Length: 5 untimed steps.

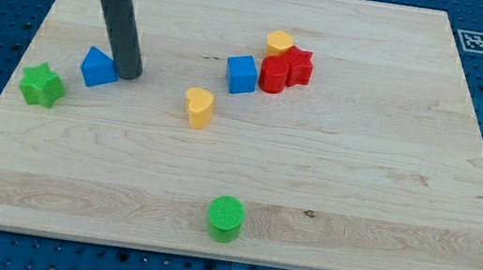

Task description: Move the yellow heart closer to the blue triangle

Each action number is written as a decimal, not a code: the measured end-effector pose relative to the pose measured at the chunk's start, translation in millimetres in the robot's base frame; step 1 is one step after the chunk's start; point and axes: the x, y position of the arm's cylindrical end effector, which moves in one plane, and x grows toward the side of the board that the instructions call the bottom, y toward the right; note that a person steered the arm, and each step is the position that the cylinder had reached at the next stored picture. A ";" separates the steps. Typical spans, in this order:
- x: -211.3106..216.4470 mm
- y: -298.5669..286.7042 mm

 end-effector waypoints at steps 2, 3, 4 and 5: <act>0.0 -30.1; 0.0 -38.8; 0.0 -35.9; 0.0 6.1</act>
